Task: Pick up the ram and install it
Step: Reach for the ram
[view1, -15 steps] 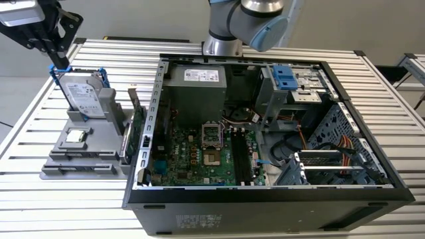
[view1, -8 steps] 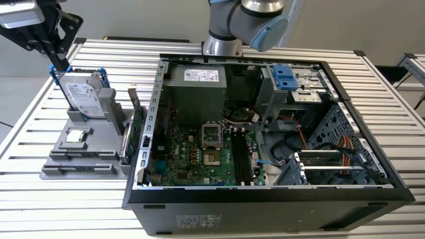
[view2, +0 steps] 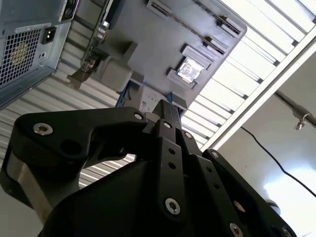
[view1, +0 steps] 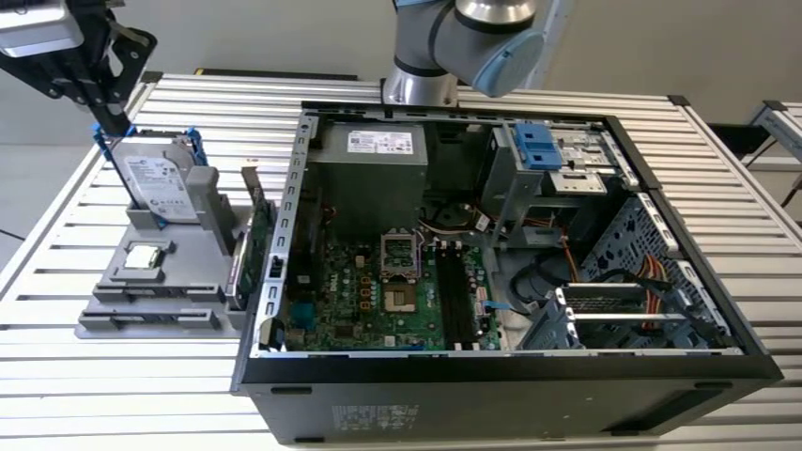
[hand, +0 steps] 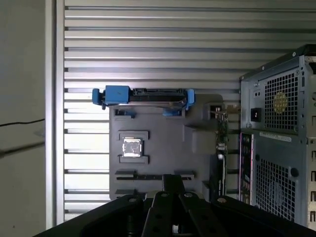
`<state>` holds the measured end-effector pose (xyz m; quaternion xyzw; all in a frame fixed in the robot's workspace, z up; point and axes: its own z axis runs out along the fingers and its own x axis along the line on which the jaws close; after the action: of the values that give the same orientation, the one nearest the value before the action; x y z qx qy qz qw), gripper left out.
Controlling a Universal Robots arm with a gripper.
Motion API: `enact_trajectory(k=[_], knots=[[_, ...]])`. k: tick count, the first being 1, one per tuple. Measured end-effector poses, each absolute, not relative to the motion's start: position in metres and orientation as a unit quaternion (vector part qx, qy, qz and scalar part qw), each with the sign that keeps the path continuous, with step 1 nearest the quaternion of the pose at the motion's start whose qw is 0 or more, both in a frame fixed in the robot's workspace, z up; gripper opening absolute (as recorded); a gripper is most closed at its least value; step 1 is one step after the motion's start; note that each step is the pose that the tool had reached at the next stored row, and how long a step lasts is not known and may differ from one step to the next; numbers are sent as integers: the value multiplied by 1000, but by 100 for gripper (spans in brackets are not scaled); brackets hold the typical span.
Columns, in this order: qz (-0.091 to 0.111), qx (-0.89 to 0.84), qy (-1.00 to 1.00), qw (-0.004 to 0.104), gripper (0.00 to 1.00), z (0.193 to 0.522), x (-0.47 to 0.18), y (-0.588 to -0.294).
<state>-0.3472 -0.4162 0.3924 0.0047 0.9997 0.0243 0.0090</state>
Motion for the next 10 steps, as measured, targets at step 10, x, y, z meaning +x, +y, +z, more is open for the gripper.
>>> enact_trajectory(k=[10], knots=[[24, 5, 1000, 9, 0, 392, -346, -421]])
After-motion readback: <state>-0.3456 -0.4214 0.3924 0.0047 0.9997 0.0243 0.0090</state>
